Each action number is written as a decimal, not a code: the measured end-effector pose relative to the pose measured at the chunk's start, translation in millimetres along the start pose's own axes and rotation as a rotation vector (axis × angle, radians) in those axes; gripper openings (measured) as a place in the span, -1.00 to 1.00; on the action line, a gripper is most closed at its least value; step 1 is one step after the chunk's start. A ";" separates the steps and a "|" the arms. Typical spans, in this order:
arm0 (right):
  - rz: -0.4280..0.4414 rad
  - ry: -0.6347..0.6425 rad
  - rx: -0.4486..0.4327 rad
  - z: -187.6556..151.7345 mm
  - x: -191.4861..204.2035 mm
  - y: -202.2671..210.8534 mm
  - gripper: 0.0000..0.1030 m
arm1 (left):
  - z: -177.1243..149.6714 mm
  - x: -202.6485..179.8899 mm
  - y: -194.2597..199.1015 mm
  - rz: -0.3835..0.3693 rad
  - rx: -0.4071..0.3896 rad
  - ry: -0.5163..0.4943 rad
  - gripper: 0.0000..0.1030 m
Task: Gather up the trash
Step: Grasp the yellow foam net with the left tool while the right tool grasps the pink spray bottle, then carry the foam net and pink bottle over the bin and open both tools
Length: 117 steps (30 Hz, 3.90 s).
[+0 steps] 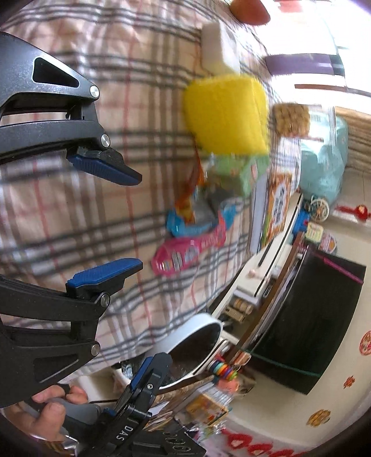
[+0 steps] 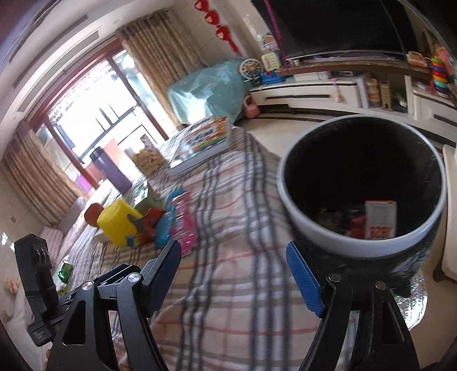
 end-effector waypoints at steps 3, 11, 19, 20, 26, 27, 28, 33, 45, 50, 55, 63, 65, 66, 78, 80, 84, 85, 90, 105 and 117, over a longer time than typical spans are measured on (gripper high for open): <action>0.014 0.015 0.007 -3.3 12.1 -5.6 0.51 | -2.1 14.7 3.5 0.019 -0.002 0.019 0.04; 0.047 0.056 0.043 -14.3 43.5 -26.6 0.51 | -6.3 51.7 9.2 0.059 -0.005 0.074 0.04; 0.033 0.101 0.067 -19.0 57.9 -44.4 0.51 | -4.0 78.6 6.7 0.090 0.001 0.106 0.04; 0.030 0.105 0.070 -19.3 58.2 -46.5 0.51 | -2.7 81.0 6.0 0.093 0.002 0.107 0.04; 0.005 0.143 0.100 -20.2 59.3 -61.3 0.49 | 12.4 92.5 -0.5 0.113 -0.006 0.099 0.10; -0.001 0.152 0.106 -19.2 59.5 -65.0 0.49 | 16.1 93.6 -1.9 0.117 -0.008 0.095 0.11; -0.004 0.157 0.110 -18.3 59.9 -67.4 0.49 | 20.5 95.1 -3.1 0.122 -0.014 0.089 0.14; -0.030 0.204 0.129 -11.6 64.7 -82.4 0.44 | 45.6 102.5 -13.9 0.152 -0.038 0.061 0.34; -0.111 0.285 0.178 -9.1 66.6 -112.7 -0.12 | 61.1 98.4 -41.7 0.111 -0.031 0.005 -0.54; -0.086 0.246 0.159 -10.3 63.3 -102.5 -0.14 | 55.3 93.8 -30.2 0.110 -0.051 -0.006 -0.59; -0.062 0.203 0.138 -13.3 57.2 -85.1 -0.14 | 37.9 94.1 -13.6 0.096 -0.054 0.030 -0.59; -0.051 0.160 0.104 -15.4 45.2 -56.1 -0.14 | 12.1 78.7 12.1 0.057 -0.053 0.055 -0.59; -0.050 0.156 0.097 -15.1 43.6 -51.1 -0.14 | 8.9 71.2 15.5 0.040 -0.050 0.053 -0.59; -0.048 0.153 0.093 -15.2 42.9 -48.1 -0.14 | 7.4 66.5 17.2 0.031 -0.050 0.049 -0.59; -0.056 0.116 0.040 -9.7 26.1 -15.2 -0.14 | 8.0 11.2 21.7 -0.050 -0.054 -0.022 -0.59; -0.060 0.108 0.030 -7.4 21.6 -9.7 -0.14 | 8.6 4.6 23.2 -0.058 -0.057 -0.030 -0.59; -0.068 0.094 0.009 -3.5 11.1 1.0 -0.14 | 8.2 -10.4 22.1 -0.076 -0.053 -0.051 -0.59; -0.070 0.092 0.006 -3.2 9.3 2.7 -0.14 | 7.9 -14.2 21.1 -0.081 -0.050 -0.056 -0.59; -0.084 0.076 -0.010 -1.7 -4.0 12.4 -0.14 | 8.0 -36.6 15.8 -0.105 -0.039 -0.085 -0.59; -0.135 0.021 -0.059 14.9 -49.4 41.2 -0.14 | 19.0 -108.5 -3.1 -0.181 -0.022 -0.171 -0.59; -0.174 -0.004 -0.086 32.6 -80.1 55.5 -0.14 | 30.7 -155.8 -24.1 -0.216 -0.010 -0.231 -0.59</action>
Point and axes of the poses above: each gripper's, at about its wrist camera, not at the fingertips, and y roughly against the way its jaws point, x to its left, z to its top, the point moved 6 cm from there along -y, roughly the way its jaws point, and after that the axes turned 3 degrees about z, right-handed, at the moved point
